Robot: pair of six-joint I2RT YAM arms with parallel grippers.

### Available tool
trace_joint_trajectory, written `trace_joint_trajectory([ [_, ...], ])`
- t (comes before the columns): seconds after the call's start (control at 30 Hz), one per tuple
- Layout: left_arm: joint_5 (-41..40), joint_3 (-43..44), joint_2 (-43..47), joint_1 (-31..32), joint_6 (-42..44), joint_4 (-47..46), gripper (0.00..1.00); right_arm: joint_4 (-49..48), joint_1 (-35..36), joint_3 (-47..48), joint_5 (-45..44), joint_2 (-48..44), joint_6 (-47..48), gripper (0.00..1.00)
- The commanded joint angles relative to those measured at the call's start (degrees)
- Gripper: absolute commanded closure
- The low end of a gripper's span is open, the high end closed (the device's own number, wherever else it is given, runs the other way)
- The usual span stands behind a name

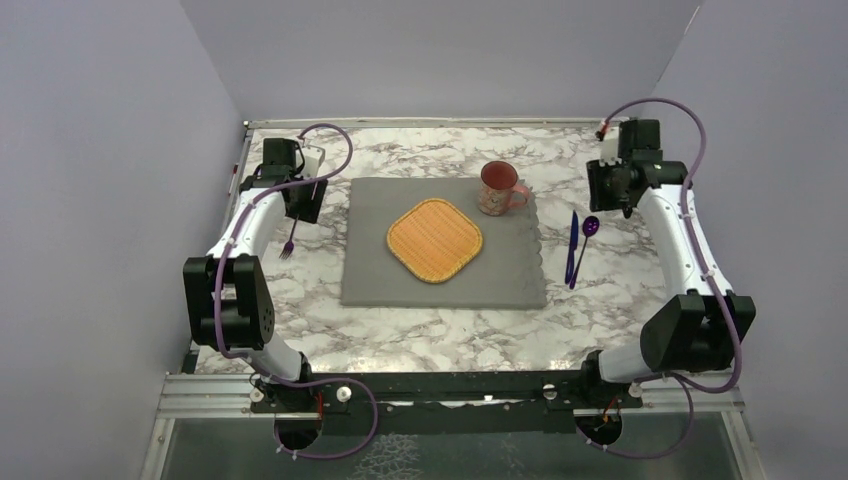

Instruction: Set the dinner table for one person

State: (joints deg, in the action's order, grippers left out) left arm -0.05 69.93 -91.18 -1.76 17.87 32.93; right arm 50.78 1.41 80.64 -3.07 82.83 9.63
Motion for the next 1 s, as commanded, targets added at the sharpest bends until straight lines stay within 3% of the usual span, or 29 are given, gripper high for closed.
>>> trace_joint_trajectory([
  [0.0,-0.35,1.27,1.12,-0.16,0.14,0.39,0.33,0.74,-4.58,-3.56,5.87,-0.48,1.59,0.58],
  [0.27,-3.6,7.64,-5.13,-3.04,2.17,1.08,0.33,-2.13,-4.96,-9.55,6.56,-3.12,1.01,0.58],
  [0.5,-5.93,14.48,-13.77,-4.22,2.73,7.82,0.35,-3.12,-5.6,-10.24,8.39,-4.75,0.7,0.58],
  [0.97,-5.41,14.74,-20.35,-5.31,0.7,10.33,0.48,-2.05,-6.21,-6.0,10.34,-6.69,1.62,0.59],
])
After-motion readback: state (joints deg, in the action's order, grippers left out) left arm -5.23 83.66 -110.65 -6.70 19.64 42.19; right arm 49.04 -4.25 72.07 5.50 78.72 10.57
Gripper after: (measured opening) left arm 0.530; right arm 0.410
